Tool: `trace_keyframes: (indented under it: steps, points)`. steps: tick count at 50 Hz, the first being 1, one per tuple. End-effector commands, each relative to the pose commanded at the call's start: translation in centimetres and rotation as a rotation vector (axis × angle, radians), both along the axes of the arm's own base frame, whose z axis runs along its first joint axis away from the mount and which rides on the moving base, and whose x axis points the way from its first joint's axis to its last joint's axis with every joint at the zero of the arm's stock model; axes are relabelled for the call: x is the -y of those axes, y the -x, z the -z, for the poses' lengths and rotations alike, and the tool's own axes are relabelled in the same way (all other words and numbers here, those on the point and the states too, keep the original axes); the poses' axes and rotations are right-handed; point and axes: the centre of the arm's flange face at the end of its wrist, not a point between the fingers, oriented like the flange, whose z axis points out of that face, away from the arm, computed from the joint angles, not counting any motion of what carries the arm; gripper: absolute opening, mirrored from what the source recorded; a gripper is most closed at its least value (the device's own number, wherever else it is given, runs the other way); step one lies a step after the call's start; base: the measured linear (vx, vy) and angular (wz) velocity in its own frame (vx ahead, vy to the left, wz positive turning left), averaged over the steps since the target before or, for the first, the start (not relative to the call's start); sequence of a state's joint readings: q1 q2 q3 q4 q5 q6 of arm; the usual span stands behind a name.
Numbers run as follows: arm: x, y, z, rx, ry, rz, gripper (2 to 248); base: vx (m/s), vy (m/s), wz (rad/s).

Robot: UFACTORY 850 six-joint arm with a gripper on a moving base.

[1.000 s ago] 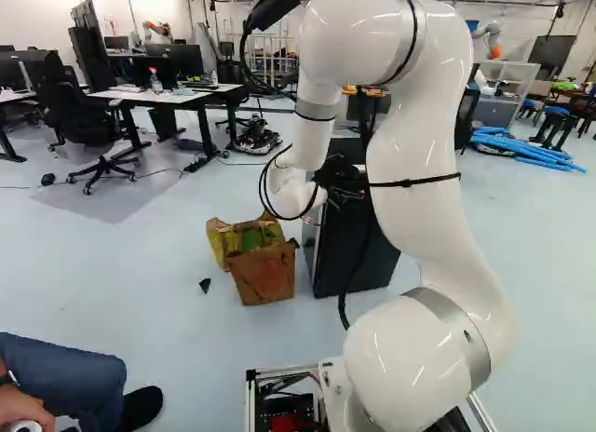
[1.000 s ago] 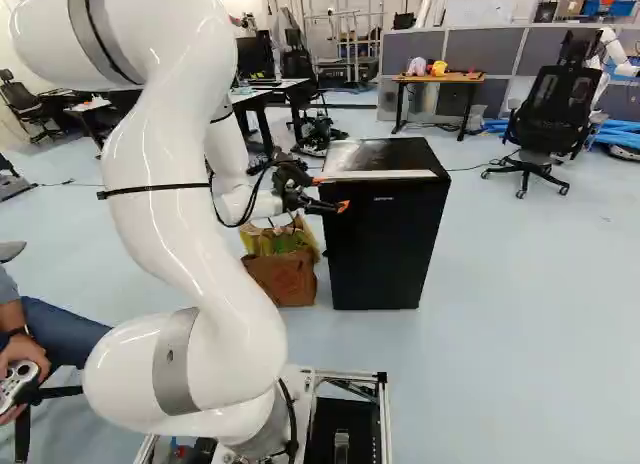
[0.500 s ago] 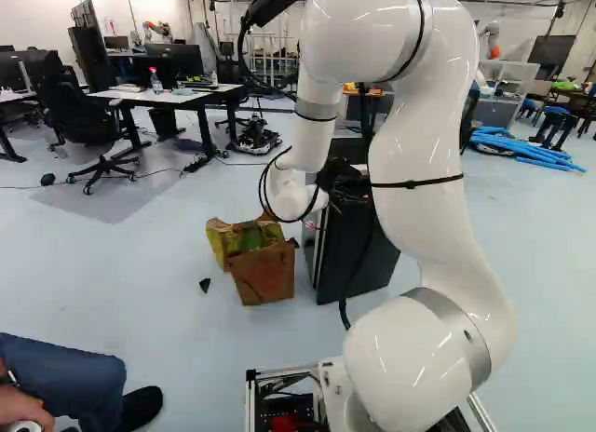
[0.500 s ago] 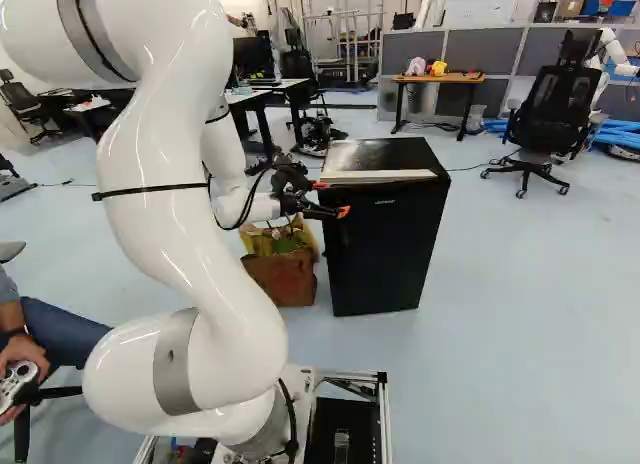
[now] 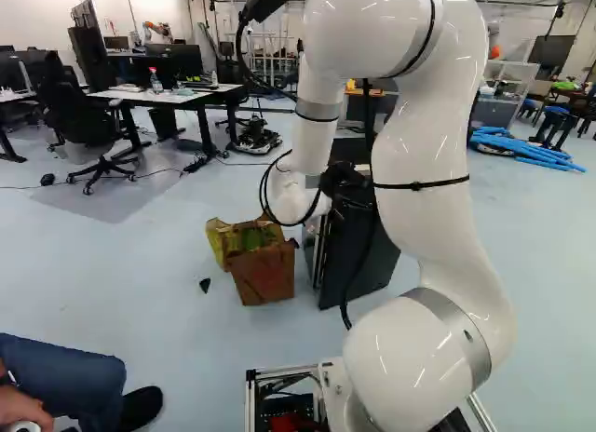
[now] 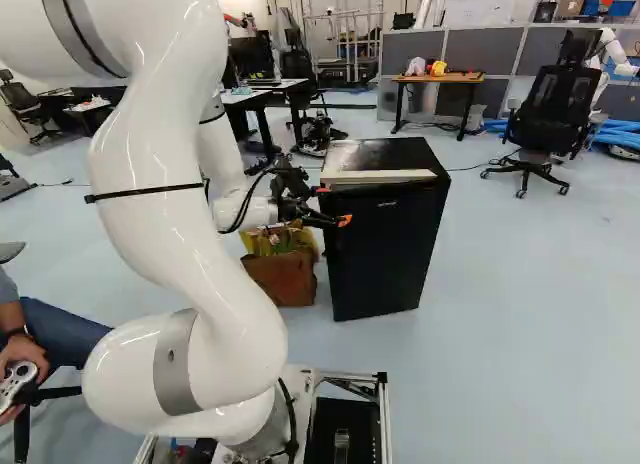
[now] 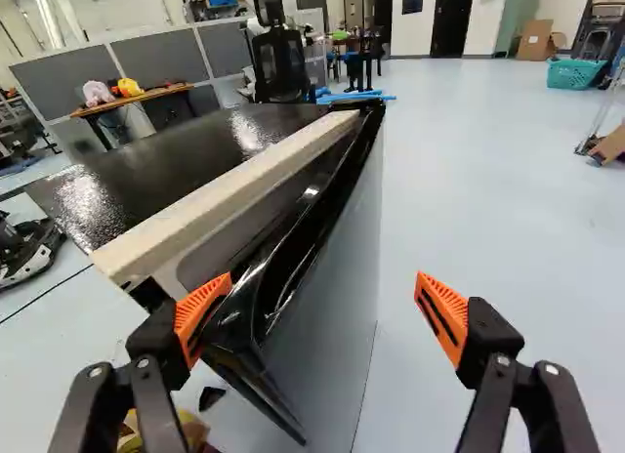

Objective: Grab a drink from the fridge

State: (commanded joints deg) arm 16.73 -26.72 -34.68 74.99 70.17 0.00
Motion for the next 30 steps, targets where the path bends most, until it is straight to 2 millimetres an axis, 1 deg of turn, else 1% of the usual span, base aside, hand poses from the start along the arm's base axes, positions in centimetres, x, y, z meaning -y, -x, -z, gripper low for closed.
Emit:
trace_keyframes:
  steps: [30]
  points:
    - [0.6,3.1,0.1,-0.027,-0.008,0.113,247,0.0,0.0,0.0]
